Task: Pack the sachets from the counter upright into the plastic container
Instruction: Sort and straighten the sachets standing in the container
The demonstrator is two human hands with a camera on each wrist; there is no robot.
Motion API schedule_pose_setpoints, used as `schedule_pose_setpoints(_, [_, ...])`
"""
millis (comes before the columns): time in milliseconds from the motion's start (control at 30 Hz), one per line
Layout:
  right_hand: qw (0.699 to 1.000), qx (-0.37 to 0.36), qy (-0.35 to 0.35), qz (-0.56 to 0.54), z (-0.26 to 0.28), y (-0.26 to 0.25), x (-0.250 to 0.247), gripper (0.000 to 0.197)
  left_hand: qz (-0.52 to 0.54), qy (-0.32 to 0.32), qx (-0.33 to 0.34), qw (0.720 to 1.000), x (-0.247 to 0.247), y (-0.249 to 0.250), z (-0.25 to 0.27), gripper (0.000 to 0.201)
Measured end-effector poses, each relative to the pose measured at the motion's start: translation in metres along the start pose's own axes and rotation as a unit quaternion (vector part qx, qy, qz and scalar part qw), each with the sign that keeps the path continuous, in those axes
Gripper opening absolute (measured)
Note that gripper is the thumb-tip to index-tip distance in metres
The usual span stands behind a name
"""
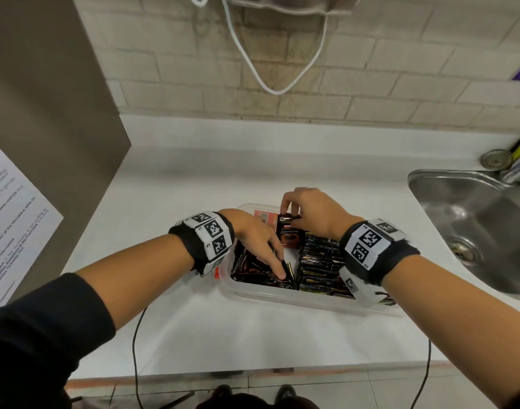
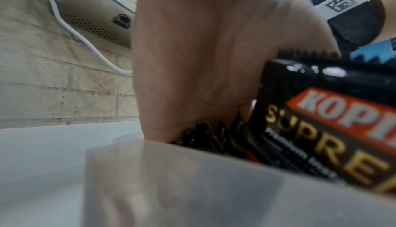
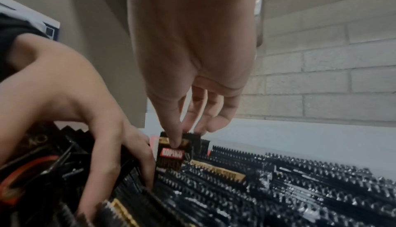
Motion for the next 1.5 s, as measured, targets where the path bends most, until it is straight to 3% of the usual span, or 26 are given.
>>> schedule_pose_setpoints(333, [1.000,-0.008,-0.014,0.002,0.008,-0.009,0.001,0.017,-0.004,0.002,0.004,1.000,0.000,-0.001,0.003,0.064])
schedule_pose_setpoints(500, [0.986,0.018,-0.156,-0.061,0.024,-0.016,0.005,0.025,0.014,0.007,0.025,1.000,-0.002,-0.004,0.005,0.054])
schedule_pose_setpoints(700, [0.979,0.010,-0.205,0.000,0.032,-0.027,0.019,0.028,0.021,0.008,0.045,0.999,-0.006,-0.006,0.004,0.044])
schedule_pose_setpoints(967, [0.983,0.039,-0.173,-0.036,0.029,-0.032,0.034,0.048,0.034,0.021,0.058,0.998,-0.007,-0.008,0.004,0.032])
schedule_pose_setpoints(1067, [0.981,0.049,-0.173,-0.068,0.027,-0.033,0.033,0.044,0.046,0.019,0.060,0.997,-0.005,-0.008,0.004,0.028])
schedule_pose_setpoints(1500, [0.974,0.084,-0.138,-0.158,0.026,-0.014,-0.011,0.034,-0.017,0.002,0.024,1.000,-0.001,-0.007,0.000,0.052])
Point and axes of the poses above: each hand's wrist, its own z-axis away from the middle knuckle, its own x-axis out of the palm, y = z × x, the point moved 2 cm from there along -z, towards the middle knuckle, and after that the axes turned 2 degrees about x, right-handed, at the moved point
